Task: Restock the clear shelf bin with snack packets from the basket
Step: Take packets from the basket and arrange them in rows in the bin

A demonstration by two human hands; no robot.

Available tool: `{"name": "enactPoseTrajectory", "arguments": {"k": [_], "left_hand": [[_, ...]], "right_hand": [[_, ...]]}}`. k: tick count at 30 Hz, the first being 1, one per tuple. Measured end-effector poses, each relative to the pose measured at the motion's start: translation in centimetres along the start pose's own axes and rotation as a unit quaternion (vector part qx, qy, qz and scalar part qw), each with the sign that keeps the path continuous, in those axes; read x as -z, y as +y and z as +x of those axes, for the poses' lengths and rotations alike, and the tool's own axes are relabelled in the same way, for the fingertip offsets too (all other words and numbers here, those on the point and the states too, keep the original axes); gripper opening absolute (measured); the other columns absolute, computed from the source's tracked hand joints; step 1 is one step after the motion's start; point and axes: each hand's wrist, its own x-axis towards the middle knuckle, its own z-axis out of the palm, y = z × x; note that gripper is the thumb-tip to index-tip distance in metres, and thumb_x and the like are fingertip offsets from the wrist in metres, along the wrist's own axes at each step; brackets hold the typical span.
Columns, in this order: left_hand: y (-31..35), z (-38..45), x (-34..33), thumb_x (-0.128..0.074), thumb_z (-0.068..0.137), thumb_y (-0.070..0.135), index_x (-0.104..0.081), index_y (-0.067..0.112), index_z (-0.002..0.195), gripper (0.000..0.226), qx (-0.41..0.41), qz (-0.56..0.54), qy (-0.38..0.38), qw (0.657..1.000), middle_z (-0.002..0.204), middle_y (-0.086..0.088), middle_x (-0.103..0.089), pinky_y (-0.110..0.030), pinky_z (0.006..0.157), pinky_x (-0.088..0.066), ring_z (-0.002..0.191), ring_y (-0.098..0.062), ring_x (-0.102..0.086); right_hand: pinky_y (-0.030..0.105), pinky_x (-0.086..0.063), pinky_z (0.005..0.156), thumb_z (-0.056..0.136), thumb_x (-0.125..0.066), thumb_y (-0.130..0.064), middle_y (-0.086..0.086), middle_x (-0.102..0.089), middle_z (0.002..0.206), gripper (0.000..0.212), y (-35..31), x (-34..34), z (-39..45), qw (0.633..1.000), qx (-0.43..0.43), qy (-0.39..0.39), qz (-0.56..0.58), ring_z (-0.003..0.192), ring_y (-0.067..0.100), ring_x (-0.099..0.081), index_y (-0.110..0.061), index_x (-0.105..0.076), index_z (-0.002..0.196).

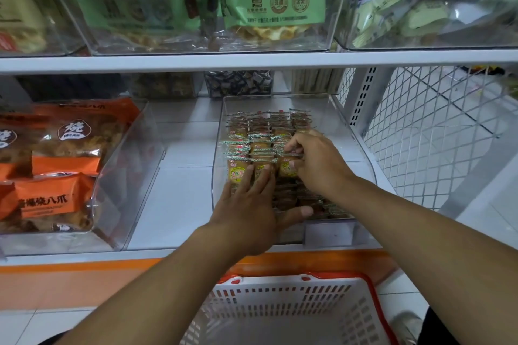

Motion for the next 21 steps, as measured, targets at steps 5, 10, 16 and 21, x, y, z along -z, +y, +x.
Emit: {"name": "enactPoseTrajectory", "arguments": {"k": [5,10,16,21], "left_hand": [[-0.5,0.9,-0.3,-0.005,0.066,0.093,0.024,0.027,0.158,0.117,-0.008,-0.021,-0.032,0.999,0.164,0.008,0.031,-0.054,0.126,0.003,0.152,-0.021,0.027],[-0.5,1.2,0.1,-0.005,0.062,0.094,0.022,0.025,0.159,0.122,-0.008,-0.053,-0.05,0.997,0.165,0.005,0.031,-0.051,0.126,0.008,0.149,-0.022,0.034],[-0.1,0.0,-0.3,-0.005,0.062,0.095,0.016,0.02,0.16,0.126,-0.011,-0.029,-0.042,0.999,0.166,-0.002,0.027,-0.049,0.127,0.007,0.148,-0.021,0.036],[-0.1,-1.0,-0.4,-0.014,0.072,0.09,0.017,0.014,0.16,0.12,0.0,0.019,-0.032,0.999,0.167,-0.008,0.026,-0.046,0.127,0.006,0.151,-0.024,0.03]], "right_hand": [[0.017,-0.037,0.066,0.084,-0.08,-0.011,-0.007,-0.053,0.095,0.018,0.5,-0.2,0.0,1.0,0.02,0.01,0.005,0.078,0.002,-0.049,-0.023,-0.072,0.095],[0.029,-0.039,0.069,0.084,-0.08,-0.022,-0.008,-0.051,0.091,0.013,0.1,-0.1,0.0,0.997,0.032,0.024,-0.067,0.089,0.011,-0.049,-0.031,-0.077,0.093],[0.026,-0.036,0.069,0.088,-0.073,-0.015,-0.013,-0.05,0.09,0.024,-0.7,0.0,-0.2,0.993,0.056,-0.009,-0.104,0.088,0.009,-0.049,-0.029,-0.074,0.107],[0.026,-0.036,0.066,0.09,-0.07,-0.026,-0.015,-0.051,0.089,0.026,-1.7,0.1,-0.6,0.992,0.085,0.025,-0.093,0.083,0.011,-0.052,-0.029,-0.067,0.116]]}}
